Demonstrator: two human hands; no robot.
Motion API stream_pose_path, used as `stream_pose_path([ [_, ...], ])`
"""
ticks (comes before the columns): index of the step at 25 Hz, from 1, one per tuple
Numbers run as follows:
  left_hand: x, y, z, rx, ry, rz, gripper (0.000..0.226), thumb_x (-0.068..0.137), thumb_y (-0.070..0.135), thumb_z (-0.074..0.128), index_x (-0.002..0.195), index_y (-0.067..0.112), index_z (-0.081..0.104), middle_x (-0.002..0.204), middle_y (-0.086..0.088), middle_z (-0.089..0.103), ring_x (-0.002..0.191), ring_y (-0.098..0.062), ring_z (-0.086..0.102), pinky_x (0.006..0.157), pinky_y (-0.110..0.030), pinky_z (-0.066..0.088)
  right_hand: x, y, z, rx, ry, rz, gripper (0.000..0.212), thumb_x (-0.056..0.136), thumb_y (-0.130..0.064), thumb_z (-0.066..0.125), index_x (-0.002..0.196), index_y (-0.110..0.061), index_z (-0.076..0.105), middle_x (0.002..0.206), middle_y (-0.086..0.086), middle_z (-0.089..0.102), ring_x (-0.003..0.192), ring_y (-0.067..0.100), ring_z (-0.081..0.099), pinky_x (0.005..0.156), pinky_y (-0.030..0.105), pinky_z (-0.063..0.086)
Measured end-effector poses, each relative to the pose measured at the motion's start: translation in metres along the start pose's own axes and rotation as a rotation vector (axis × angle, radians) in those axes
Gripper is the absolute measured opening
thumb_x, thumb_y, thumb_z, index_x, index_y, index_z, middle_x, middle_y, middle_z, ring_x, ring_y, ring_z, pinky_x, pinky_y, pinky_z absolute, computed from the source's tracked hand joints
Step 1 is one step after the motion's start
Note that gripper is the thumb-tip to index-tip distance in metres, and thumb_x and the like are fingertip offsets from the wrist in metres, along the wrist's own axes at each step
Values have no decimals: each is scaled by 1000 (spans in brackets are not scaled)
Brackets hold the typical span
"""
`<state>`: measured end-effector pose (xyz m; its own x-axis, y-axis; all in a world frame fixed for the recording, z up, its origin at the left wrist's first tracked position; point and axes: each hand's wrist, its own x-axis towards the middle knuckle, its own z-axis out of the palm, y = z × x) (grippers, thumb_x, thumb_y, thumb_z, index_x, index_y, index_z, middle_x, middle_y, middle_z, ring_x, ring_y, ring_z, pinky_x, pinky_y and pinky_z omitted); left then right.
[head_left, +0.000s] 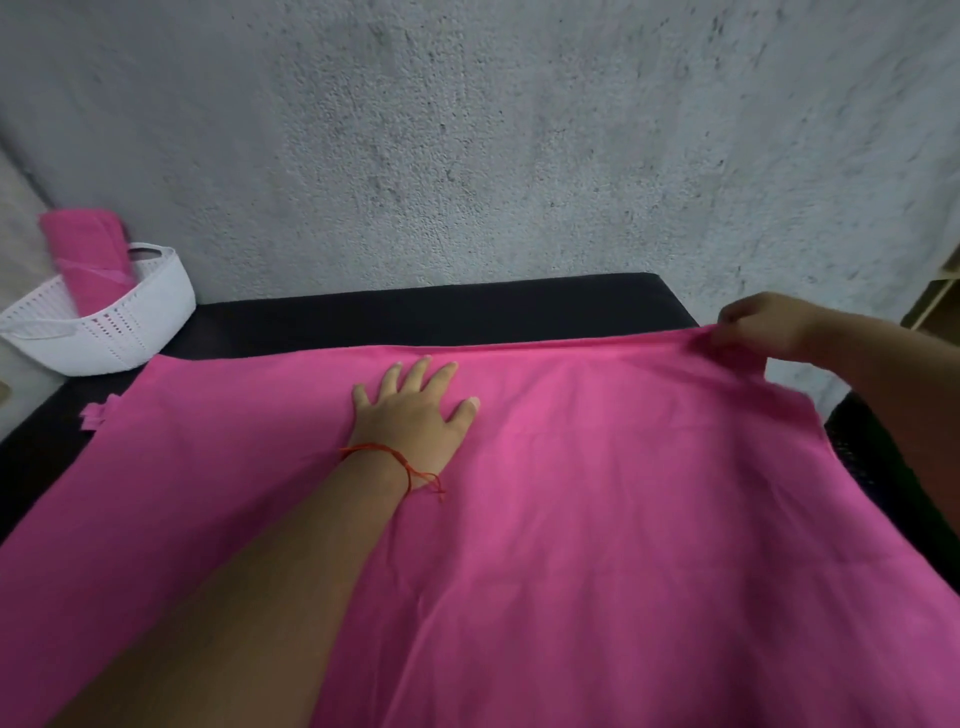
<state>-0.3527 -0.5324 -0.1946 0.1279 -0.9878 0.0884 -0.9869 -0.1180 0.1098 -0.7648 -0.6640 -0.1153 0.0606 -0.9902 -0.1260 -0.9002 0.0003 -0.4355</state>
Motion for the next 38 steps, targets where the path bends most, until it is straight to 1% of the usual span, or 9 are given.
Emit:
stream_pose_path([
  [5, 0, 0, 0, 4, 9, -5, 73, 94, 79, 19, 160, 48, 17, 172, 13, 15, 159, -21, 12, 121, -65, 14, 26, 23, 30, 41, 330, 151, 14, 88, -37, 80, 91, -28, 70, 106, 11, 74, 99, 34, 66, 86, 41, 54],
  [9, 0, 0, -1, 1, 1, -8, 74, 94, 79, 19, 161, 47, 15, 173, 13, 13, 159, -21, 10, 122, -65, 12, 23, 32, 63, 20, 425, 211, 34, 97, -35, 65, 128, -24, 60, 133, 16, 62, 123, 41, 58, 103, 54, 50],
  [13, 1, 2, -2, -3, -50, -8, 75, 94, 79, 16, 162, 48, 10, 174, 13, 6, 160, -22, 5, 122, -66, 8, -6, -13, 74, -154, 550, 66, 34, 99, -23, 54, 133, -22, 61, 136, 18, 57, 124, 45, 52, 100, 58, 47],
  [15, 0, 1, -4, -5, -75, -9, 75, 94, 79, 14, 162, 48, 8, 174, 13, 3, 161, -23, 2, 122, -67, 6, -37, -63, 92, -84, 495, -116, 40, 98, -37, 49, 132, -22, 64, 131, 17, 60, 118, 45, 56, 98, 59, 51],
  [17, 2, 2, -7, -7, -117, -10, 74, 94, 78, 13, 162, 48, 5, 174, 12, 0, 161, -24, -1, 122, -68, 3, -73, -121, 120, -46, 251, -221, 52, 100, -55, 42, 141, -29, 58, 145, 11, 55, 132, 40, 52, 108, 58, 46],
  [20, 1, 0, -12, -26, -157, 8, 69, 99, 72, 15, 163, 48, 3, 174, 13, -4, 161, -23, -4, 123, -66, 1, -107, -181, 169, -253, -3, -251, 68, 101, -72, 26, 162, -41, 30, 173, -1, 25, 158, 33, 22, 123, 62, 19],
  [23, -10, -30, -20, -38, -128, 35, 66, 102, 67, 18, 164, 45, 8, 174, 15, 3, 161, -17, 2, 126, -61, 5, -113, -191, 183, -296, 14, -222, 79, 96, -79, 12, 167, -44, 12, 178, -5, 6, 163, 32, 3, 126, 66, 4],
  [32, -118, -290, -40, 0, -55, -282, 71, 101, 72, 19, 163, 39, 20, 172, 10, 17, 159, -19, 16, 125, -54, 18, -113, -193, 186, -380, 14, -179, 79, 95, -83, 8, 166, -49, 2, 178, -10, -1, 164, 29, 2, 127, 64, 9],
  [38, -222, -336, -53, -44, -42, -392, 59, 108, 53, 24, 164, 36, 22, 173, 10, 16, 159, -19, 16, 126, -51, 20, -162, -211, 182, -367, -44, -81, 68, 103, -68, 9, 167, -46, 4, 178, -6, 1, 163, 30, 7, 124, 61, 19],
])
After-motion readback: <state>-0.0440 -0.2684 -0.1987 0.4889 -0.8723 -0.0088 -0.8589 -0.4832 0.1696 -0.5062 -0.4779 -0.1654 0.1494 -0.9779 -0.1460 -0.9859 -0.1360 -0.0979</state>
